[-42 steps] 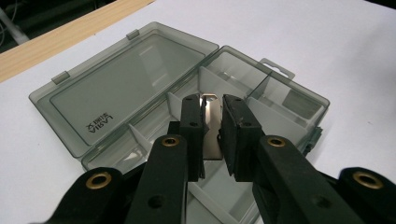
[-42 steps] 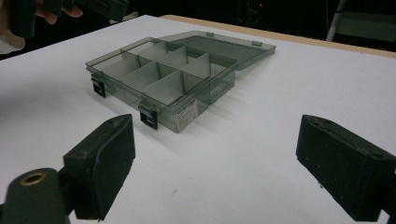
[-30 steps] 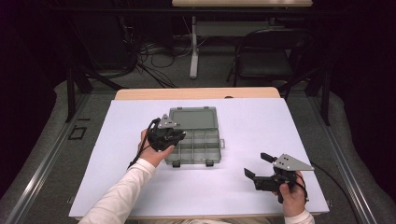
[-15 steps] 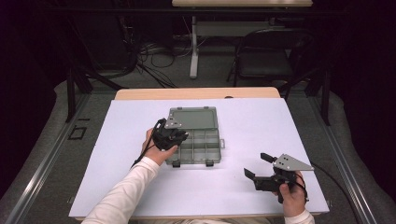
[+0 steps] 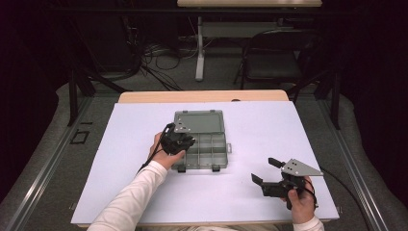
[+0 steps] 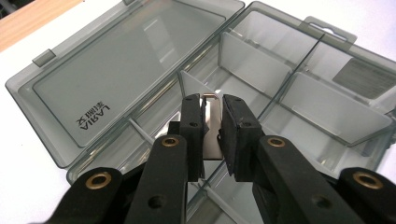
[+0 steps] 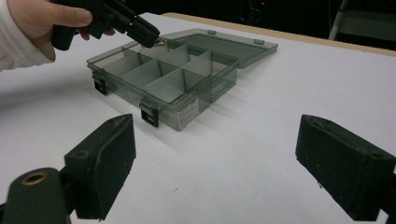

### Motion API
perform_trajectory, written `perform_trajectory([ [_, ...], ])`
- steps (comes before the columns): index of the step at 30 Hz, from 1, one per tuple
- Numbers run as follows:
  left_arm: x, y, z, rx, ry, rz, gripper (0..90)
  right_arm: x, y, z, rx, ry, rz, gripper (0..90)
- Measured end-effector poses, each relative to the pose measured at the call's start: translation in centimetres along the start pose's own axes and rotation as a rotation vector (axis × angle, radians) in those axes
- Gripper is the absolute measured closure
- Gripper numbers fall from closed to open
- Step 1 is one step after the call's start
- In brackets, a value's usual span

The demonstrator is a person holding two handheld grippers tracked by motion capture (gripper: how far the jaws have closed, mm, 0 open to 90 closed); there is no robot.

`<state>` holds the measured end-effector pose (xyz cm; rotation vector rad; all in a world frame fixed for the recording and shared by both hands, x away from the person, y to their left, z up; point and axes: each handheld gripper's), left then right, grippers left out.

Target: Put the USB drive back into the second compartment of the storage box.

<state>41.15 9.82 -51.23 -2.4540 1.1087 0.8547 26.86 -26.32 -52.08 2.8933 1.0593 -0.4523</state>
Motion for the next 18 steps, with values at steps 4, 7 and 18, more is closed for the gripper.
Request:
perform_trajectory([
  [4,0.27,-0.08,0.09,0.0,-0.015,-0.001,79.2,0.03,0.01,0.01,-0.002,0.003,-0.003,11.8],
  [7,0.49,-0.1,0.15,0.0,-0.017,-0.002,79.2,0.02,0.03,0.01,-0.002,0.001,-0.002,11.9],
  [18,0.86,0.1,0.23,0.008,-0.03,-0.003,79.1,-0.02,0.0,0.0,0.0,-0.001,-0.001,11.9],
])
Point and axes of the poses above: each handheld gripper's, and its own axes: x roughly forward along the jaws, z roughly out of its underside, y roughly to its right, and after that the axes turned 5 degrees about y, right-handed
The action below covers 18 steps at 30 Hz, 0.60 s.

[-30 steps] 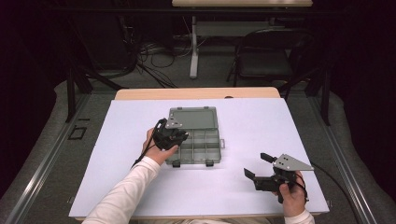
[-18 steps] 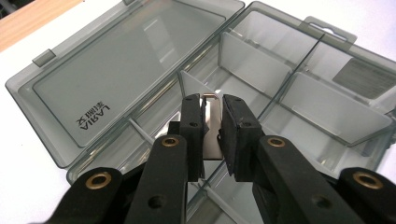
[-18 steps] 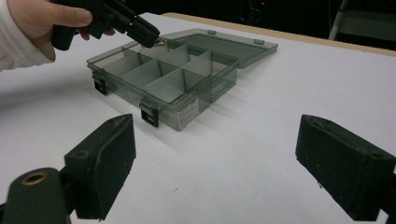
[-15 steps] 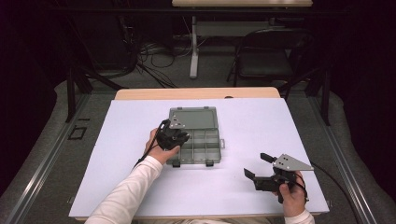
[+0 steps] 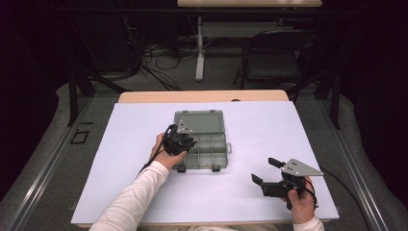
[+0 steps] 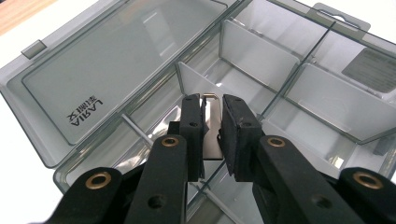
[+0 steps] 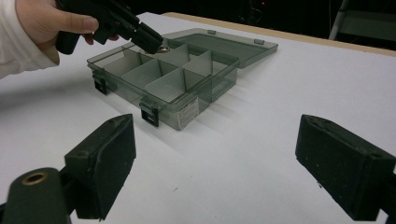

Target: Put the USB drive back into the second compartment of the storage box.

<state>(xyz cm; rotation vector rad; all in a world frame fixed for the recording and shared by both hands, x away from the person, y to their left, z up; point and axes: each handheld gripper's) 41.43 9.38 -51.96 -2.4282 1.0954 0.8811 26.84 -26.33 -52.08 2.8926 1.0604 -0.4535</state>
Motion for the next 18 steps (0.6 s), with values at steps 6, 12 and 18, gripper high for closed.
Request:
perform_trajectory([
  [6,0.05,0.02,0.01,0.0,-0.002,-0.001,79.1,0.03,0.03,0.01,-0.002,0.001,-0.001,11.9],
  [12,0.08,-0.04,0.03,-0.012,0.005,-0.002,75.8,0.05,0.08,0.02,-0.002,-0.001,-0.002,11.9],
  [18,-0.07,-0.16,0.0,-0.019,0.018,-0.009,67.1,0.03,0.14,0.13,0.002,-0.001,-0.001,11.9],
])
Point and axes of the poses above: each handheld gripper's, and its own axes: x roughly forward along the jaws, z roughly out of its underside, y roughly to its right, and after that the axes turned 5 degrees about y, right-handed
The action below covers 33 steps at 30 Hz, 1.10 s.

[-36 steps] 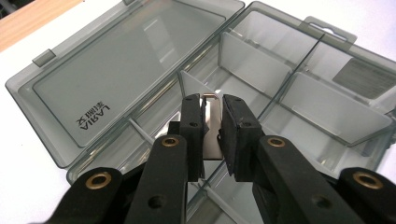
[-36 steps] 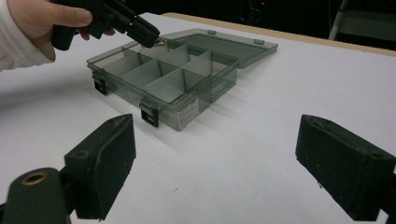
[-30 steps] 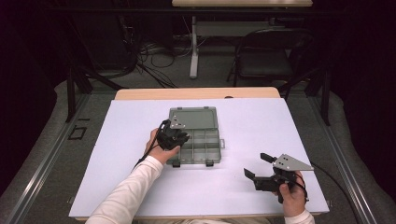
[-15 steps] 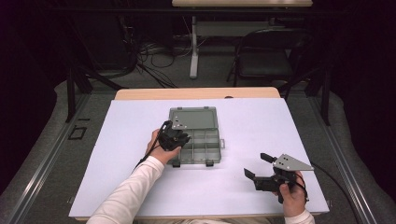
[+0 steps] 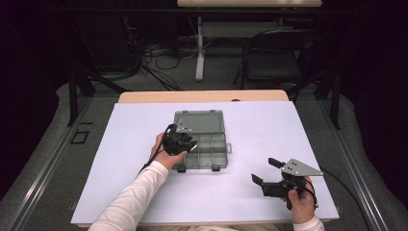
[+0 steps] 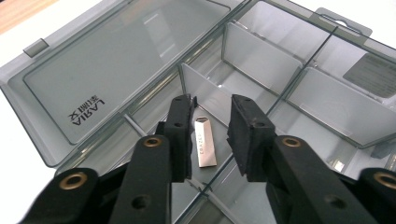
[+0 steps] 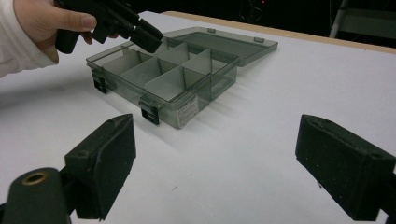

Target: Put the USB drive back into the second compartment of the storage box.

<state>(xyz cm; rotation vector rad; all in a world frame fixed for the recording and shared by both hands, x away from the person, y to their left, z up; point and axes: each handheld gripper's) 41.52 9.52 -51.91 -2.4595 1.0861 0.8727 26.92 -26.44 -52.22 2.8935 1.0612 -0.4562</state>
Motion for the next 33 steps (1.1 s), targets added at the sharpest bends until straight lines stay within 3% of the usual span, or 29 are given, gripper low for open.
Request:
perform_trajectory([
  [4,-0.1,-0.1,0.0,-0.016,0.014,0.008,57.7,-0.1,0.1,0.0,0.002,0.001,0.006,12.0],
  [9,-0.2,-0.1,-0.1,-0.016,0.037,-0.011,47.0,-0.1,0.1,0.0,0.006,0.003,0.007,12.2],
  [15,-0.8,-0.1,-0.3,0.008,0.071,-0.037,39.2,0.1,0.0,0.0,0.009,-0.002,0.003,12.2],
  [21,-1.7,-0.1,-0.4,0.003,0.081,-0.007,38.3,0.1,0.0,0.0,0.008,0.001,0.003,12.2],
  [25,-2.3,0.1,-0.5,-0.032,0.09,0.022,35.9,0.1,0.0,0.0,0.003,0.001,0.002,12.2],
  [27,-2.5,0.0,-0.5,-0.049,0.111,0.05,27.8,0.0,0.0,0.0,0.004,0.001,0.003,12.2],
  [33,-3.6,0.1,-0.6,-0.063,0.167,0.062,16.1,0.0,0.0,0.0,-0.001,0.002,0.005,12.2],
])
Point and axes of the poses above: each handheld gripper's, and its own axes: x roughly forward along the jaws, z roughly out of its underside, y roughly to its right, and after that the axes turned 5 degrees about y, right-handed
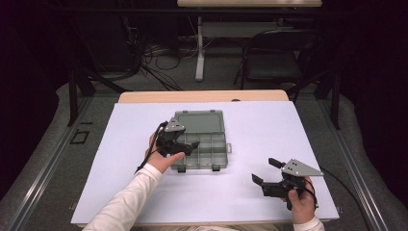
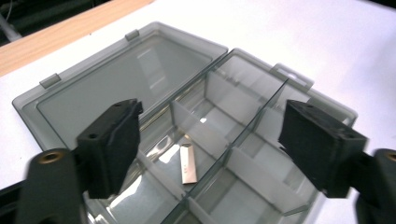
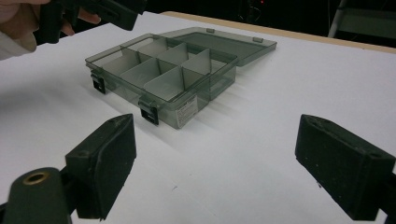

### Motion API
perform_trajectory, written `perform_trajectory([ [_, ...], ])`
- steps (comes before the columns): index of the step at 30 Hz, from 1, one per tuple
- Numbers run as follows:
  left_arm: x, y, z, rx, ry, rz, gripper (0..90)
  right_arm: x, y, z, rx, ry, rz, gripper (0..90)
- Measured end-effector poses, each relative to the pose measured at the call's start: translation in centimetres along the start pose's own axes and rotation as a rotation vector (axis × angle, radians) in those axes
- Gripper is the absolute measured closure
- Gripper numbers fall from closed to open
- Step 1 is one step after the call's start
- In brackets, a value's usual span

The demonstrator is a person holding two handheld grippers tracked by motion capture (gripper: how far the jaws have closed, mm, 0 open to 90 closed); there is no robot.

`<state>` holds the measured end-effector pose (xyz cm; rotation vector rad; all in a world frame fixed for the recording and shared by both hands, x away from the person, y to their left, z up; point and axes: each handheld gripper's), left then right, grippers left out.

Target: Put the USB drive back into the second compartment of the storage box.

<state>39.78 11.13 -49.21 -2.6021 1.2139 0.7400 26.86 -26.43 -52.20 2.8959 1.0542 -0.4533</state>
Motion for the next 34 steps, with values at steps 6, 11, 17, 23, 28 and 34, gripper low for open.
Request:
perform_trajectory([
  [6,-1.0,0.3,-0.1,-0.025,0.054,0.037,13.3,-0.1,0.0,0.0,0.001,0.002,0.003,12.2],
  [11,-1.7,0.6,0.0,-0.047,0.088,0.061,5.7,-0.1,0.0,0.0,0.001,0.001,0.004,12.2],
  [17,-2.9,0.9,0.4,-0.053,0.122,0.076,0.4,-0.1,0.0,0.0,0.001,0.004,0.005,12.2],
  [23,-3.7,0.8,1.0,-0.069,0.163,0.067,0.4,-0.1,-0.1,0.0,0.001,0.005,0.004,12.2],
  [28,-4.4,0.7,1.9,-0.081,0.186,0.056,0.4,-0.2,-0.1,-0.1,-0.003,-0.003,0.006,12.2],
  [34,-5.6,0.8,3.1,-0.099,0.233,0.042,0.4,-0.3,0.0,-0.1,0.004,0.006,0.012,12.2],
])
Point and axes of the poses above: each handheld gripper's, and its own axes: x roughly forward along the jaws, z roughly out of its underside, y roughly to its right, and after that the axes turned 5 degrees about y, right-handed
